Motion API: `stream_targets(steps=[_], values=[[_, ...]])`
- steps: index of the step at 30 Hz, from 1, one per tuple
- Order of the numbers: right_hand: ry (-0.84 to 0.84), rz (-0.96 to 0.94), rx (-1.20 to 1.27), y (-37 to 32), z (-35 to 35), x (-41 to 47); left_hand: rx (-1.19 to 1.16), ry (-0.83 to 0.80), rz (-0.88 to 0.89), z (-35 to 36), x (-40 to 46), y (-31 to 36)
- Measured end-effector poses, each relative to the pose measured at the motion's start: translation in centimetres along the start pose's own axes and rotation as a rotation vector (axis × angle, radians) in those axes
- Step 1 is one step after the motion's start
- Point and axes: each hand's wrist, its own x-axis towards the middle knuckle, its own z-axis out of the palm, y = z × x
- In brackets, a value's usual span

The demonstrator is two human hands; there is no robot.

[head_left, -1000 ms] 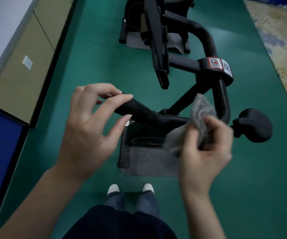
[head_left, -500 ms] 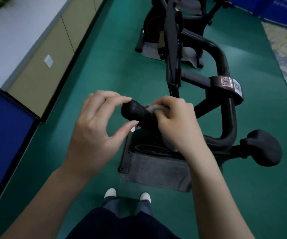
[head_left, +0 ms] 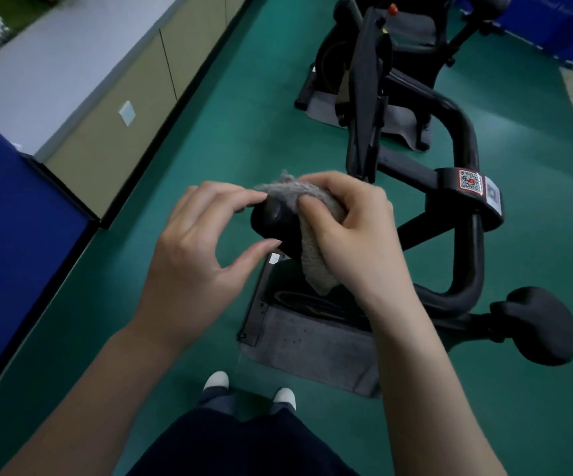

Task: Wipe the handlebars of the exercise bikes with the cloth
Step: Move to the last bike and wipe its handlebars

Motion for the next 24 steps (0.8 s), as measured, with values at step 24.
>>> stream_targets(steps=[24], values=[[-0.621, -0.542, -0.370, -3.1, -1.9, 4.2, -0.179, 0.280, -0.436, 4.4, -3.3, 3.1]])
